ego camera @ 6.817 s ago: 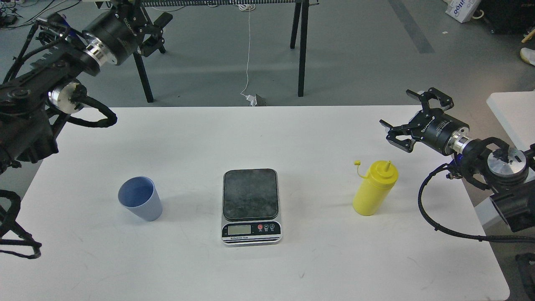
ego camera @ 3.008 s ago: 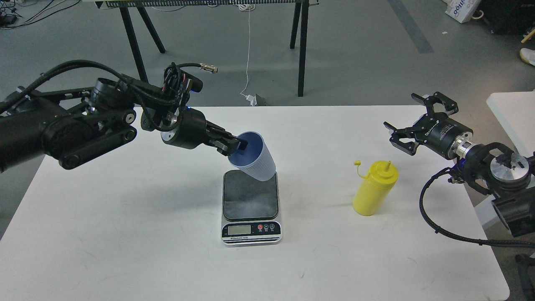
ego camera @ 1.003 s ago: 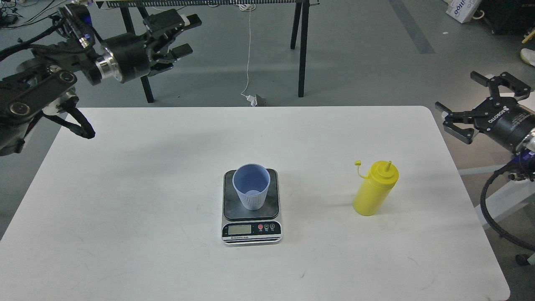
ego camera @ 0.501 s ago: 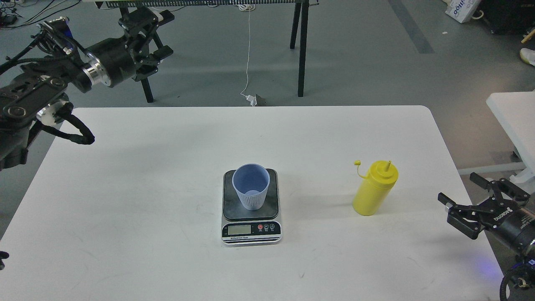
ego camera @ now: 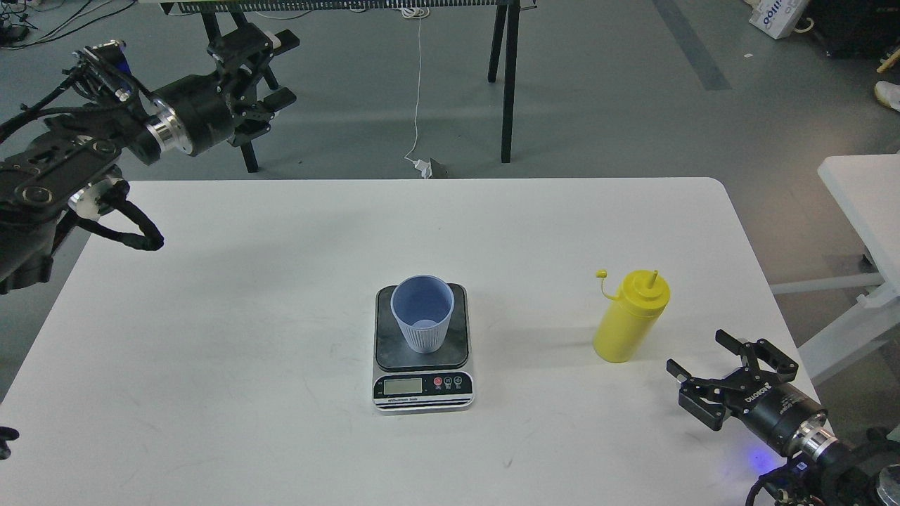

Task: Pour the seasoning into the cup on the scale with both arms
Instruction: 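Move the right gripper to the yellow squeeze bottle and grasp it, then lift the yellow bottle and invert it above the cup with the right gripper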

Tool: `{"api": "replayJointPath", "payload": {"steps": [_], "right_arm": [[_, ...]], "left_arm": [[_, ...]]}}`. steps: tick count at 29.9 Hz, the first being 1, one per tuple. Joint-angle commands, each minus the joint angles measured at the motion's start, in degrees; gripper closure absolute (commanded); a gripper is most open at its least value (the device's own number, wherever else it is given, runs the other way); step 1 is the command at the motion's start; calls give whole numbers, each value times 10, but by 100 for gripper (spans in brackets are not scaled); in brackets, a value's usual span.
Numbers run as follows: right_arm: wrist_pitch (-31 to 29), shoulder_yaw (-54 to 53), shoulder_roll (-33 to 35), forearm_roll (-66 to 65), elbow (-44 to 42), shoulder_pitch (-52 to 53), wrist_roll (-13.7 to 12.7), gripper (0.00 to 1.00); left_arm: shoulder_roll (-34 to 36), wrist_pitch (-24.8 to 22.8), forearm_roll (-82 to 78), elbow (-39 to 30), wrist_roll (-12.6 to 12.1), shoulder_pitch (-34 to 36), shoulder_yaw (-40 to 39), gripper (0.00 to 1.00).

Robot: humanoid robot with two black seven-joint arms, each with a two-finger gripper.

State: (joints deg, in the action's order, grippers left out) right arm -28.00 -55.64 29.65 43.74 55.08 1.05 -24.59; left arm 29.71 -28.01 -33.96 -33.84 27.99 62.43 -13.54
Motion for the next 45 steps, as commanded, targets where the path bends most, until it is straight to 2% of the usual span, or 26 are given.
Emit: {"api": "replayJointPath", "payload": {"steps": [1,14,31,34,36,37,38,39,41,42,45], "right_arm": [[0,0,-18,-17,-9,14,2,3],[0,0,-110,-80,-108,69,1,2],[0,23,-139,-84,-146,112,3,2],[0,27,-142,-84,-150,114,4,6],[0,27,-142,-85,-150,114,4,16],[0,27,-142,-85,-150,114,4,27],[0,27,-142,-85,-149,115,4,50],[0,27,-142,-85,-151,116,4,66],[0,27,-141,-88,-150,123,4,84],[0,27,-141,-91,-148,124,5,98],[0,23,-139,-95,-146,141,4,99]], "left_arm": [[-1,0,-1,0,0,0,1,1],[4,0,-1,0,0,-1,2,1],[10,0,-1,0,0,-10,1,1],[11,0,-1,0,0,-13,1,1],[11,0,-1,0,0,-14,0,1],[11,0,-1,0,0,-14,0,1],[11,0,-1,0,0,-14,0,1],[11,0,-1,0,0,-14,0,1],[11,0,-1,0,0,-14,0,1],[11,0,-1,0,0,-14,0,1],[11,0,0,0,0,-14,-2,1]]}}
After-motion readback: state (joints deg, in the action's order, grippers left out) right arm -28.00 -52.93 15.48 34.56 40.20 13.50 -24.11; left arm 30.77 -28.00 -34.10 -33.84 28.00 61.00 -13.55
